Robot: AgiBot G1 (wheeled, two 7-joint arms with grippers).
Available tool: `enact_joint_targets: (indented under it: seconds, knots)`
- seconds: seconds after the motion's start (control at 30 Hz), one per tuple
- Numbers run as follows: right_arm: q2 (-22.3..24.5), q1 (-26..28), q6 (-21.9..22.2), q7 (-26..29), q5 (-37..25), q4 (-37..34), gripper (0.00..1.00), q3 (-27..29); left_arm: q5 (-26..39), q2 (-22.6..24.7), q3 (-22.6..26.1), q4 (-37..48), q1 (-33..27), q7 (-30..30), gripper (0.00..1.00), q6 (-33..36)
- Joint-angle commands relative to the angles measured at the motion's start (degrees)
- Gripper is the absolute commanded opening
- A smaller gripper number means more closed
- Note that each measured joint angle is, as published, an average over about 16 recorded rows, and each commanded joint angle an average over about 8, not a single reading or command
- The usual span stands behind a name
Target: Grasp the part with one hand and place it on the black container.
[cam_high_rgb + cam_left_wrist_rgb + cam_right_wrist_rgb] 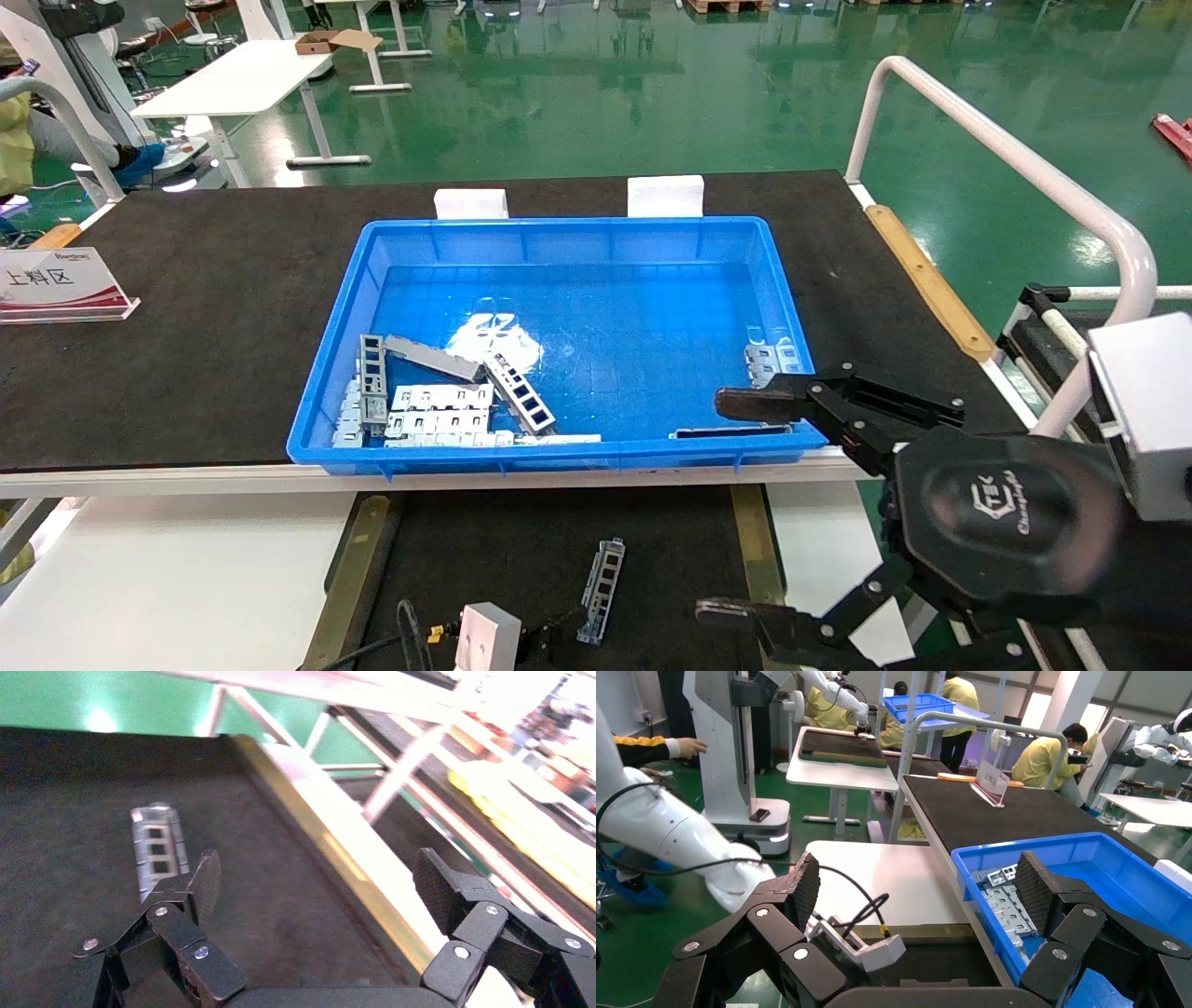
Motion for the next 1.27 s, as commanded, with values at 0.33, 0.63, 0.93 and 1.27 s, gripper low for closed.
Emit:
enact_joint_targets:
  seconds: [0.33,0.63,0.93,1.27]
  knots:
    - [0.0,0.0,0.0,-0.01,0.01,0.0,1.0,-0.01,0.0,-9.88,2.19,-4.13,-2.48,-4.35,1.0,10.5]
    - [0.01,0.0,0.01,-0.01,0.01,0.0,1.0,-0.02,-0.91,-16.64,1.55,-5.67,-5.02,-5.39,1.0,19.38]
    - [0.01,0.01,0.01,-0.01,0.02,0.0,1.0,-0.03,-2.47,-22.41,-0.2,-5.81,-6.4,-5.22,1.0,25.9]
    - [0.01,0.01,0.01,-0.02,0.02,0.0,1.0,-0.04,-4.07,-25.4,-1.54,-6.01,-6.07,-4.82,1.0,28.94]
